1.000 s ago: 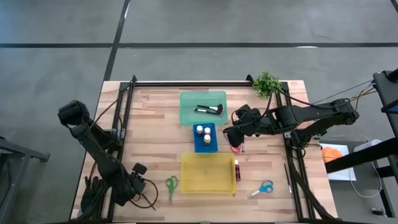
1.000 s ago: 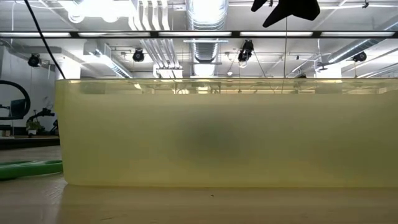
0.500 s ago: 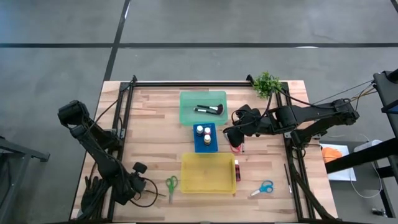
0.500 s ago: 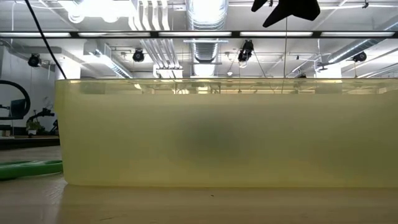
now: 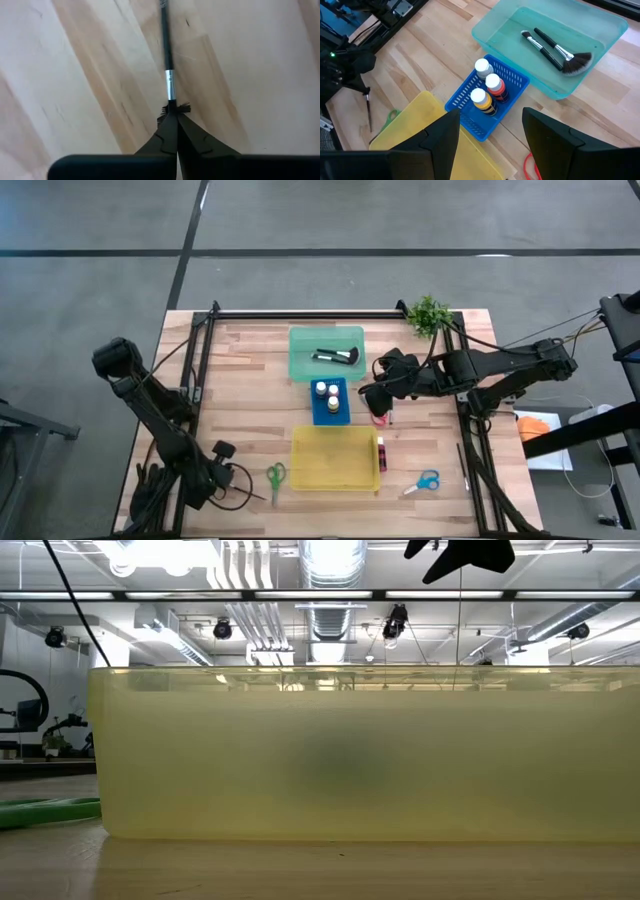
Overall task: Pick & Place Paint Supplies
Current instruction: Put the black lash brush into the green bin
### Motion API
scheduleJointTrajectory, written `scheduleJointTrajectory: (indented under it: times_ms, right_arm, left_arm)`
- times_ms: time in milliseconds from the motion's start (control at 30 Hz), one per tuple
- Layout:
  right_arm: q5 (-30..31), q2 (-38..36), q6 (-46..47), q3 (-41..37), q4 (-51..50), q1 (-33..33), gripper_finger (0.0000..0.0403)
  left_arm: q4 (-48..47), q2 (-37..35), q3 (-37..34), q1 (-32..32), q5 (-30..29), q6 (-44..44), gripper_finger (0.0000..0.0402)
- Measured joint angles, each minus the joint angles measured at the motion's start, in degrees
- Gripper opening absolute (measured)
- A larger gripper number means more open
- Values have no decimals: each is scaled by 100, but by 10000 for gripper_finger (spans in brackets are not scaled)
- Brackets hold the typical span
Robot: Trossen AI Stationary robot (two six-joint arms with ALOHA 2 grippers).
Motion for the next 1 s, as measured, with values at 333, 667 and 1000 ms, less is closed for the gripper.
scheduleJointTrajectory:
  times_ms: [333, 667, 1000]
  right_arm:
    - [4, 0, 0, 0, 7, 0, 213]
    - [59, 0, -88, 0, 18, -4, 213]
    - [70, 0, -362, 0, 18, -77, 213]
  left_arm:
    - [-1217, -910, 403, 148, -626, -263, 1]
    - [-2166, -1640, 1382, 2013, -2045, 909, 0]
    - [-598, -1463, 1726, 6387, -1040, 5451, 0]
